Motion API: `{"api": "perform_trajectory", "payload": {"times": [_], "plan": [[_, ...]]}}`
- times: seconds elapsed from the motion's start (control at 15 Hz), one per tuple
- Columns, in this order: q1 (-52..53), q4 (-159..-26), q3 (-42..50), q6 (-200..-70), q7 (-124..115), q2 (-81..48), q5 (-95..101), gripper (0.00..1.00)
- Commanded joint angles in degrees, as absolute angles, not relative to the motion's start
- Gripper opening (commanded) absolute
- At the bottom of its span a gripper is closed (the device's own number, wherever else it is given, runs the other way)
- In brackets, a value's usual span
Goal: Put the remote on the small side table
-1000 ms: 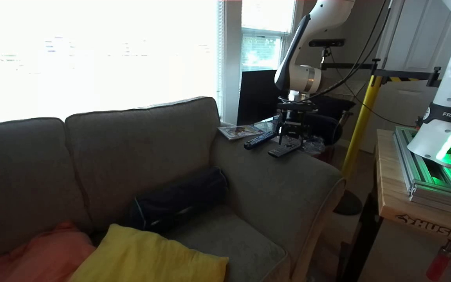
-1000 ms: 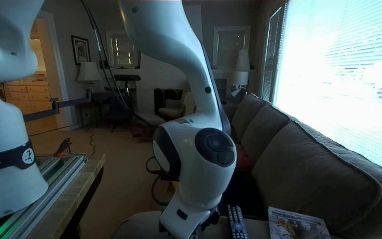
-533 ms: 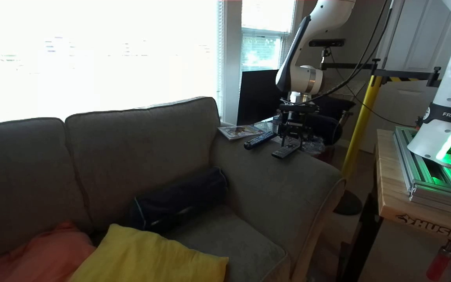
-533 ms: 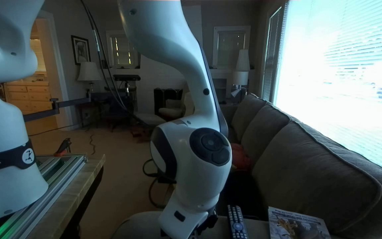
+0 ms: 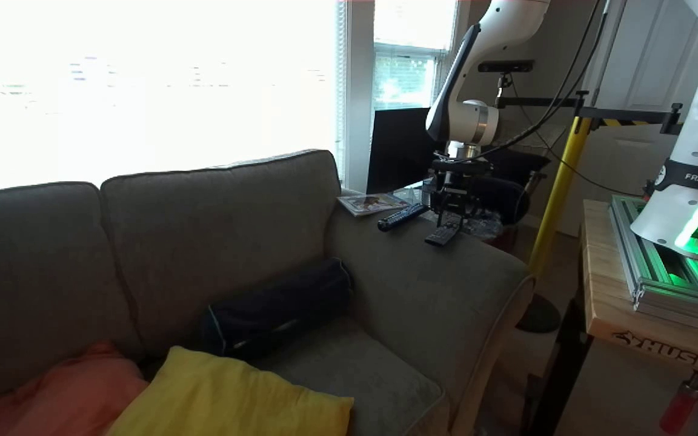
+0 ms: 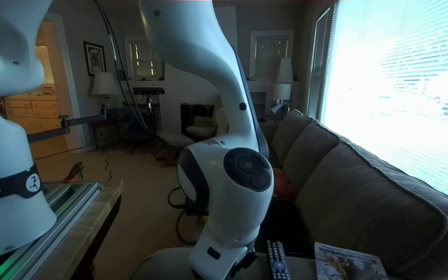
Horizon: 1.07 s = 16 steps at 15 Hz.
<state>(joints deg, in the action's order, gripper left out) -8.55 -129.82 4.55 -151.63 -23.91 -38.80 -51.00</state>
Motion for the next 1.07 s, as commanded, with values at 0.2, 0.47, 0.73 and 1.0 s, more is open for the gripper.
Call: {"api": "perform_trajectory", "payload": {"times": [0.2, 0.47, 0.73, 1.0], "plan": [[-9.25, -131.74, 11.31, -137.69, -21.59, -31.65, -40.19, 0.35], [-10.22, -130.49, 17.12, -123.76, -22.45, -24.71, -24.53, 0.35], [-10.42, -126.33, 19.63, -111.78, -21.62, -19.41, -9.56, 0.35], [-8.49, -122.01, 18.93, -111.2, -24.51, -18.18, 2.34, 0.35]]}}
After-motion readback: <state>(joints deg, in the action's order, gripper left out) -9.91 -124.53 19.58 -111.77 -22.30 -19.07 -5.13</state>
